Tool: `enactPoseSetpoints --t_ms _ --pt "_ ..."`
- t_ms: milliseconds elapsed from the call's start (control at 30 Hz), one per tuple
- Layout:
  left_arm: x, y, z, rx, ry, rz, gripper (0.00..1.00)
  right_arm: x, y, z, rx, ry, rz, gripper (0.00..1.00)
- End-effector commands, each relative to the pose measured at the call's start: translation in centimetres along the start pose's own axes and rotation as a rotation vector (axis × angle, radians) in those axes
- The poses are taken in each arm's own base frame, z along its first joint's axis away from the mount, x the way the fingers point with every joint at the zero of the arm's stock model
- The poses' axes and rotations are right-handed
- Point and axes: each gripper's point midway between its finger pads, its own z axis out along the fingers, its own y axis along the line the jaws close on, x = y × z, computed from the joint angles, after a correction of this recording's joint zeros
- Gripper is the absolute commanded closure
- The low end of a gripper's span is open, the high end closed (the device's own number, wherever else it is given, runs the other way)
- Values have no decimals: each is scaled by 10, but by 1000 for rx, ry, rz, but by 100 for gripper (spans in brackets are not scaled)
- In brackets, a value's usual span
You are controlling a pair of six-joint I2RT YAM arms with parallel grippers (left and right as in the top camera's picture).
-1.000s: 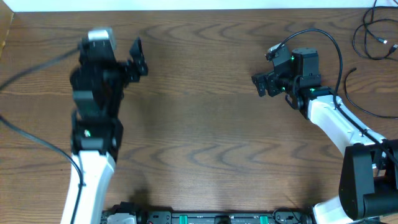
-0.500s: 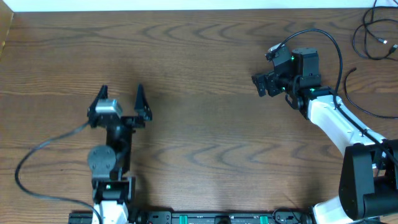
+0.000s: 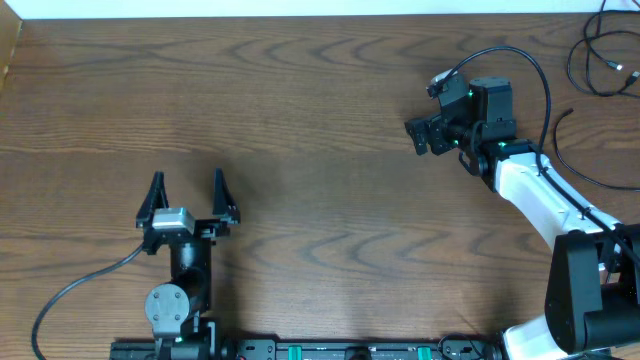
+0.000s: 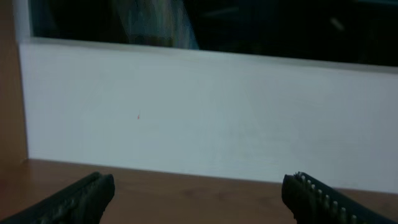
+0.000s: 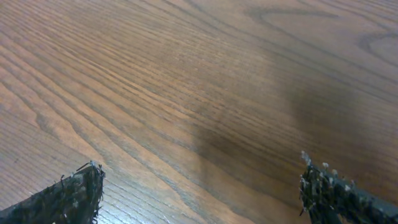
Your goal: Untangle cables
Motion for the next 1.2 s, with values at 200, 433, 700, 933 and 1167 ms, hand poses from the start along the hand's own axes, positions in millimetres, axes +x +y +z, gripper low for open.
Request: enactPoseSetpoints --t_ms 200,433,700,933,1167 --pt "11 9 -13 -44 42 20 8 -5 3 -4 -3 -13 3 1" --pt "38 16 -26 -79 154 30 8 -5 3 -4 -3 -13 3 1" --pt "72 21 -35 -96 296 45 8 -5 3 -4 -3 -13 3 1" --pt "98 21 -45 -82 411 69 8 -5 3 -4 -3 -13 3 1" --pt "98 16 -45 -54 413 73 8 -5 3 -4 -3 -13 3 1"
